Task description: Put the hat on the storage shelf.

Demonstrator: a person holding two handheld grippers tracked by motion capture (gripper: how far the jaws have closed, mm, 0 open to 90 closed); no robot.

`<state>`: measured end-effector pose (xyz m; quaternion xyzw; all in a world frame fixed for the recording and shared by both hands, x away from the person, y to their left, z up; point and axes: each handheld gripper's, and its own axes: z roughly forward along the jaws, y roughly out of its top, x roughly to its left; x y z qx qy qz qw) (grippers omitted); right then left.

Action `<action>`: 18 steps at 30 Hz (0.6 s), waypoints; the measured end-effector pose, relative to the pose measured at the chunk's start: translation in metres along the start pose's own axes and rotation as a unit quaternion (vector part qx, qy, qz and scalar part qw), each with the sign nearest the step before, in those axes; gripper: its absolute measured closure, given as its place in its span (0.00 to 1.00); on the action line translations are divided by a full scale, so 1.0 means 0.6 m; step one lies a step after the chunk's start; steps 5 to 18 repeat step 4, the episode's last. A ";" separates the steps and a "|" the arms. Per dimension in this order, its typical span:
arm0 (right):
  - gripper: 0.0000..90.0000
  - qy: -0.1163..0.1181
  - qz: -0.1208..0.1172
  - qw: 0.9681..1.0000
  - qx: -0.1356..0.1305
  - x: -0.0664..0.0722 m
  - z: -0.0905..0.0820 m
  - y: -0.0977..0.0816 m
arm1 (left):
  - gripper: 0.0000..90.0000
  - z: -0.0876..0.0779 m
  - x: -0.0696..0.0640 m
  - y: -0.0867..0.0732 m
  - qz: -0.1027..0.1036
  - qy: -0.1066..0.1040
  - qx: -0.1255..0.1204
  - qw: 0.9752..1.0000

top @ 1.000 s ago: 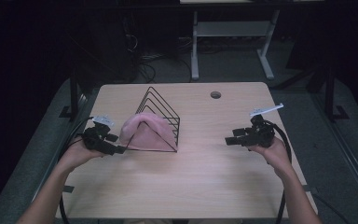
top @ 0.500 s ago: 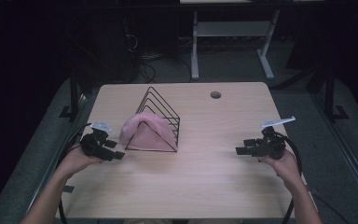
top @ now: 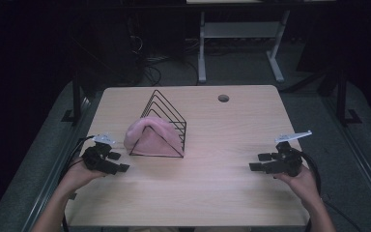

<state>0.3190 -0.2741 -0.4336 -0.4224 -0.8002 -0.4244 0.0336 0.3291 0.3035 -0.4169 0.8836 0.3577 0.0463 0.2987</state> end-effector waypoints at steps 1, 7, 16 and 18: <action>0.25 -0.005 -0.001 1.000 0.001 0.007 0.000 -0.004 | 0.36 -0.001 -0.004 -0.004 0.002 0.004 0.000 1.000; 0.21 -0.024 -0.021 0.999 0.006 0.032 0.002 -0.018 | 0.35 -0.004 -0.027 -0.021 -0.014 0.029 -0.024 0.999; 0.21 -0.024 -0.021 0.999 0.006 0.032 0.002 -0.018 | 0.35 -0.004 -0.027 -0.021 -0.014 0.029 -0.024 0.999; 0.21 -0.024 -0.021 0.999 0.006 0.032 0.002 -0.018 | 0.35 -0.004 -0.027 -0.021 -0.014 0.029 -0.024 0.999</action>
